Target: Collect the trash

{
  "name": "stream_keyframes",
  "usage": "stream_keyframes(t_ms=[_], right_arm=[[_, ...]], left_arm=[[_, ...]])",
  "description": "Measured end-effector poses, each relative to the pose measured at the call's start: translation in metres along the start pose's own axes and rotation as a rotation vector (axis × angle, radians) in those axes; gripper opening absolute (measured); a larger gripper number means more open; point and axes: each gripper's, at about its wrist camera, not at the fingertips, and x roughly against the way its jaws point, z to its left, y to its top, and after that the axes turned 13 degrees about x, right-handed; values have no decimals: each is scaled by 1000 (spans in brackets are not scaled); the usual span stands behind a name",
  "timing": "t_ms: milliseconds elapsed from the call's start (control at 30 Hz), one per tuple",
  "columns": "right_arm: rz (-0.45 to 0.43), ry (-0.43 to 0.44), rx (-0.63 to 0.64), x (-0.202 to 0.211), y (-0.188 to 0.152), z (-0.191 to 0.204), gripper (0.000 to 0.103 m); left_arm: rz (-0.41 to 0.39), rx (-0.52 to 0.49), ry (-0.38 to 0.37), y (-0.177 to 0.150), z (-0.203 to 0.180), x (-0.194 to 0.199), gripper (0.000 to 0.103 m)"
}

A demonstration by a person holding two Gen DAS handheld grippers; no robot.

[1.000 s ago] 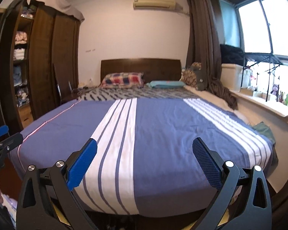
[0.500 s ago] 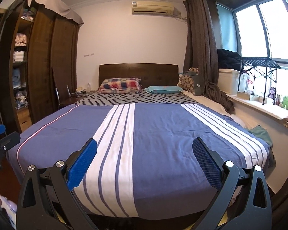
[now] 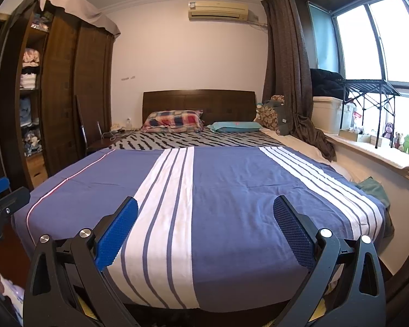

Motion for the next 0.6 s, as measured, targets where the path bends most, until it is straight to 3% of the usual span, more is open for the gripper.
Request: stream_keyframes(t_ms=[600], right_arm=[[5,8,-3,-1,-1,1,100]], left_arm=[[-3,1,-3,2,0,3,95]])
